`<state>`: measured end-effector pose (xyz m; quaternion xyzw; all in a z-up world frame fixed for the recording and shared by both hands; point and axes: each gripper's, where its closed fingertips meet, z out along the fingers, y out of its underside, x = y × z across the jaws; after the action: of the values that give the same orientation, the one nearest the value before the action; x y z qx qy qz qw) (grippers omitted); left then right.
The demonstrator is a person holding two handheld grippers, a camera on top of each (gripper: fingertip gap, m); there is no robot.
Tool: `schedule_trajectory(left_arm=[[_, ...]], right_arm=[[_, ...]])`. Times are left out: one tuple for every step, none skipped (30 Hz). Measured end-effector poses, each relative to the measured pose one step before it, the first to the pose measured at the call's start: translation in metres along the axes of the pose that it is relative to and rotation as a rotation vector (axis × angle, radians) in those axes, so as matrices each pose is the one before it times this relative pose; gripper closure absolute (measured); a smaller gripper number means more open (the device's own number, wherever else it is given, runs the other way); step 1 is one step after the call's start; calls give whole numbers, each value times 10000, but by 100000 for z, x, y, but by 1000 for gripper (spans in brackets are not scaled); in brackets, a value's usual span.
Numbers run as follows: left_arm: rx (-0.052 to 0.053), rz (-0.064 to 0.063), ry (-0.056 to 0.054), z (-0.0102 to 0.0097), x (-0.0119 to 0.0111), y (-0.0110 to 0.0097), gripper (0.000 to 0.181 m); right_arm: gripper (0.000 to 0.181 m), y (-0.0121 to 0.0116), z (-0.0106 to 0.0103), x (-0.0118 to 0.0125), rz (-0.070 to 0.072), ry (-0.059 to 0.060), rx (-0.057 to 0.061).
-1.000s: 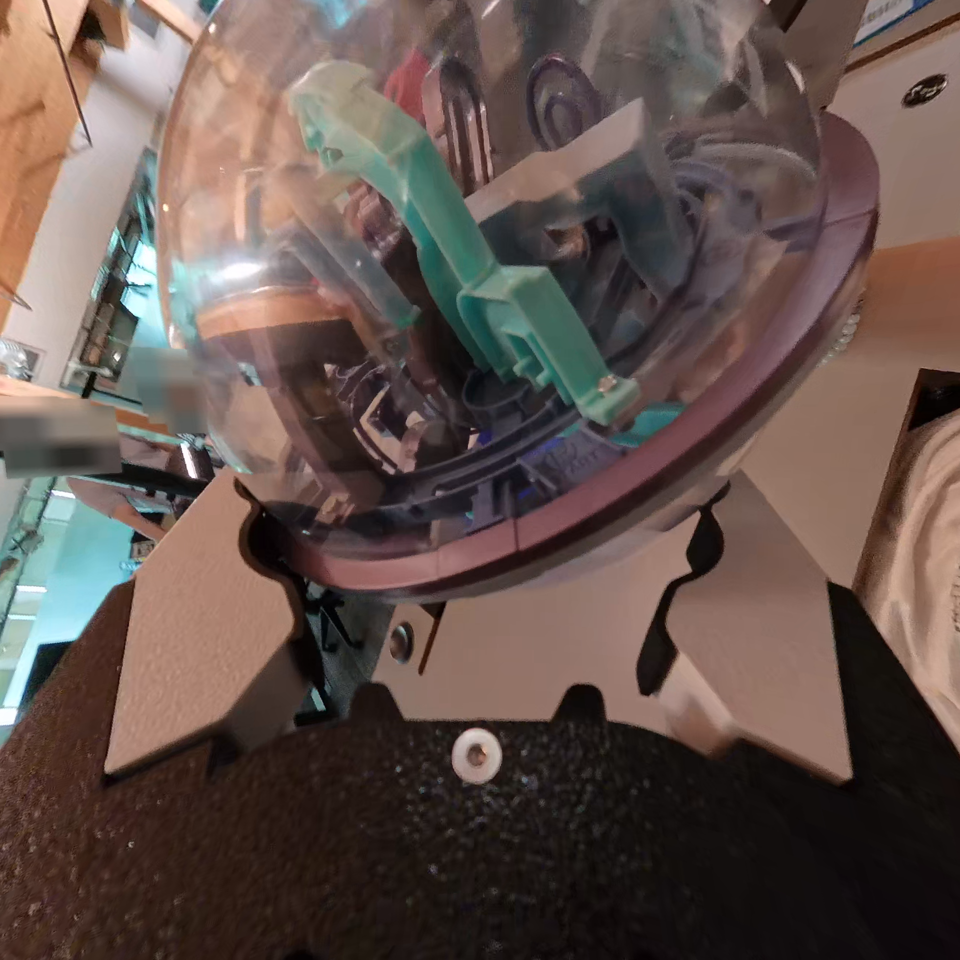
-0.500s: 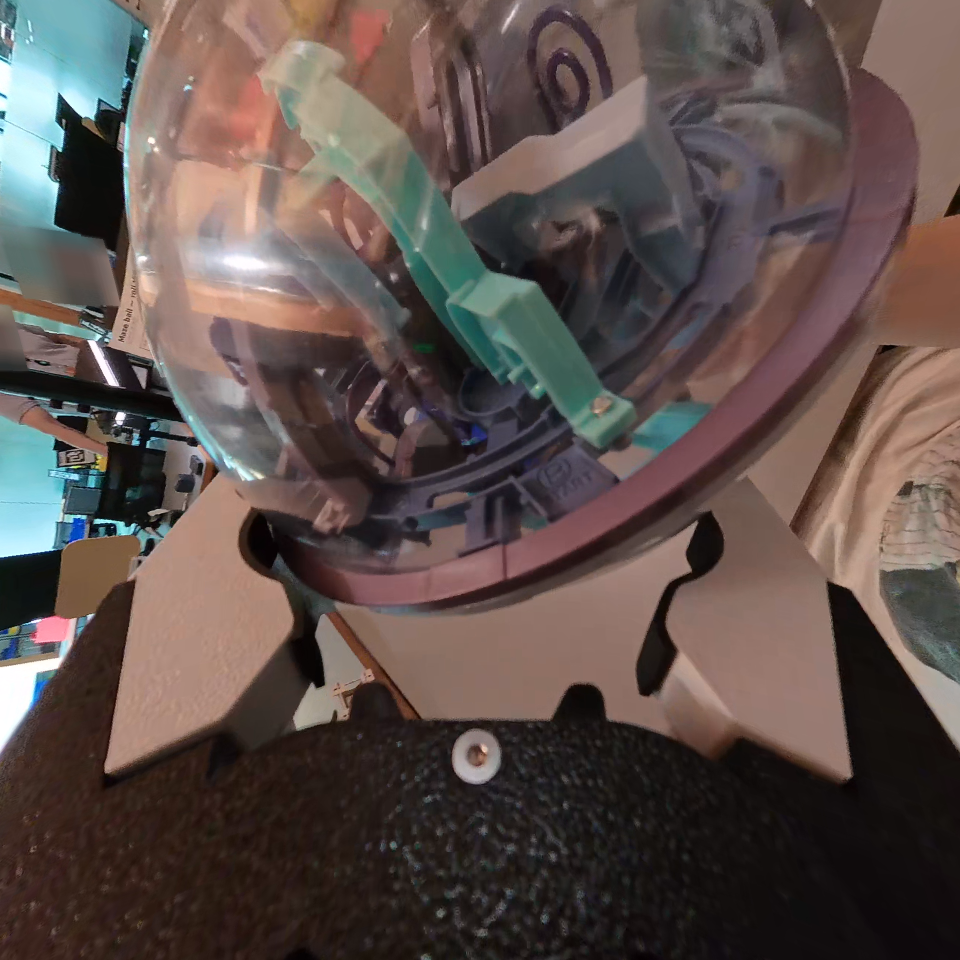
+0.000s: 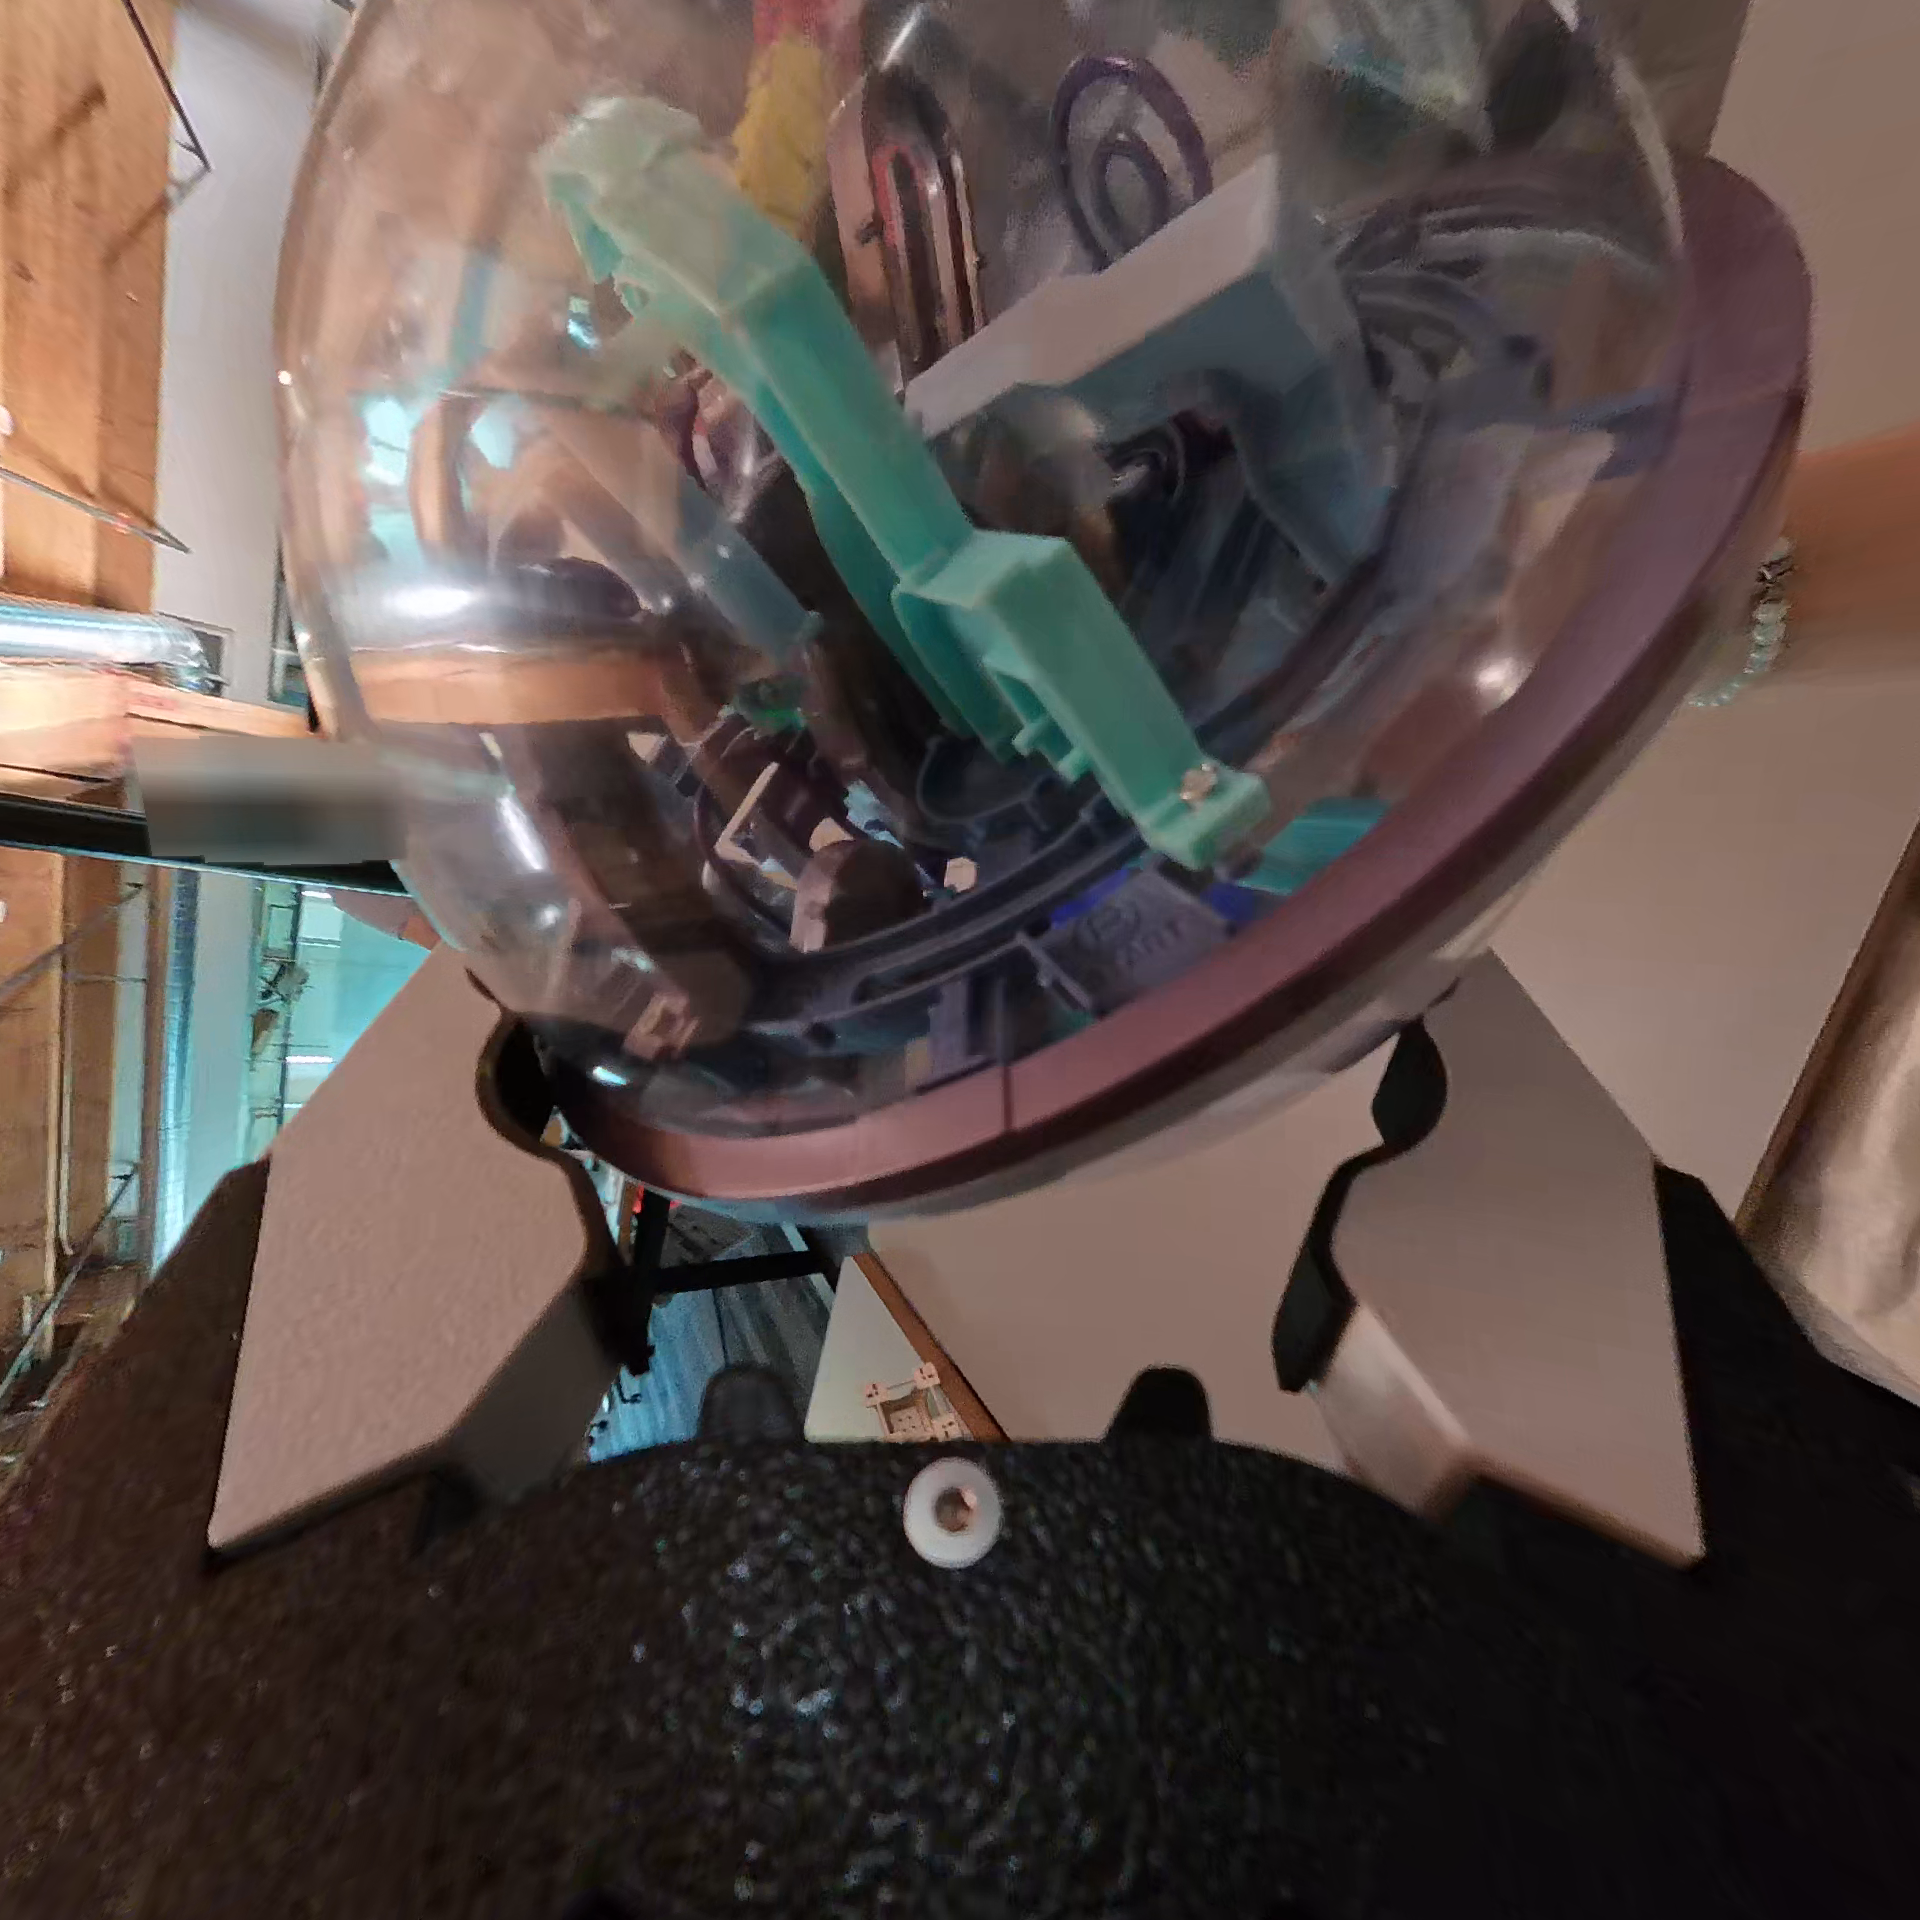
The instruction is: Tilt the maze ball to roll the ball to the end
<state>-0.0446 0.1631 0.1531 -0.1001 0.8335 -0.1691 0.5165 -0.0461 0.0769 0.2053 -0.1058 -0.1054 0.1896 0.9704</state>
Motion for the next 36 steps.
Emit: schedule_trajectory(left_arm=[[63, 90, -96, -204, -67, -186, 24], [49, 90, -86, -175, -45, -180, 24], [17, 85, -79, -134, -41, -137, 24], [-13, 58, -62, -113, -24, -85, 24], [-33, 42, -40, -80, -1, -65, 24], [-61, 47, -28, -53, 18, -37, 24], [-109, 44, -25, -17, 10, 16, 24], [-145, 38, -25, 14, 22, 36, 24], [-126, 103, -56, -3, 18, -2, 24], [-73, 176, -98, -35, 30, -82, 24], [-36, 172, -127, -83, 55, -118, 24], [34, 157, -161, -171, 37, -190, 24], [84, 147, -202, -248, -11, -234, 24], [85, 98, -220, -300, -46, -247, 24], [111, 56, -221, -333, -99, -291, 24], [139, 36, -213, -348, -144, -323, 23], [144, 4, -186, -340, -177, -314, 24], [144, -35, -140, -271, -175, -277, 24], [145, -33, -102, -205, -181, -225, 24], [163, 0, -86, -129, -166, -218, 23], [187, 31, -80, -73, -177, -227, 24], [231, 39, -77, -43, -215, -281, 23], [235, -13, -61, -35, -208, -270, 23], [206, -67, -40, -24, -226, -216, 23], [229, -48, -32, -24, -233, -236, 24], [260, -38, -15, -14, -234, -262, 24], [252, -20, 6, -7, -233, -245, 24], [247, 38, 2, -4, -229, -236, 24], [209, 48, 7, 10, -198, -196, 24], [161, 25, 8, 25, -163, -138, 24], [102, -45, 19, 37, -130, -75, 24], [58, -91, 27, 63, -89, -25, 24], [75, -60, 12, 85, -81, -18, 24], [109, -13, -12, 95, -87, -53, 24], [117, 10, -27, 95, -84, -55, 24], [138, 38, -46, 64, -110, -100, 24]], right_arm=[[30, -76, 192, -268, -79, -121, -2], [30, -80, 141, -218, -53, -108, 26], [30, -63, 93, -182, -38, -103, 32], [30, -44, 38, -113, 6, -77, 47], [30, -40, -9, -31, 55, -46, 76], [30, -23, -83, 10, 84, -38, 105], [30, -3, -126, 54, 101, -40, 123], [30, -18, -158, 94, 114, -36, 126], [29, -26, -169, 39, 78, -70, 133], [30, -77, -144, -145, -28, -160, 120], [30, -115, -54, -301, -123, -192, 80], [30, -118, 77, -408, -158, -208, 7], [30, -86, 192, -465, -155, -240, -65], [30, -78, 301, -440, -128, -235, -94], [30, -103, 387, -398, -81, -216, -102], [30, -111, 434, -344, -44, -200, -92], [30, -114, 454, -277, -15, -161, -85], [31, -99, 452, -186, 13, -100, -96], [31, -61, 404, -154, -26, -66, -128], [31, -92, 367, -167, -109, -66, -134], [30, -129, 361, -191, -171, -68, -140], [29, -150, 378, -181, -193, -50, -147], [29, -167, 415, -156, -199, -23, -172], [29, -103, 466, -97, -176, 17, -239], [30, -130, 468, -111, -200, 19, -233], [29, -147, 452, -117, -208, 18, -206], [29, -139, 431, -117, -215, 27, -204], [28, -138, 379, -165, -268, 0, -160], [28, -122, 320, -157, -267, -8, -129], [28, -97, 249, -90, -195, 3, -103], [28, -53, 198, 31, -74, 36, -104], [29, -11, 133, 133, 12, 62, -101], [29, -14, 95, 134, 9, 42, -79], [29, -44, 62, 69, -45, 1, -69], [29, -49, 84, 12, -96, -27, -72], [29, -61, 98, -25, -108, -51, -73]])
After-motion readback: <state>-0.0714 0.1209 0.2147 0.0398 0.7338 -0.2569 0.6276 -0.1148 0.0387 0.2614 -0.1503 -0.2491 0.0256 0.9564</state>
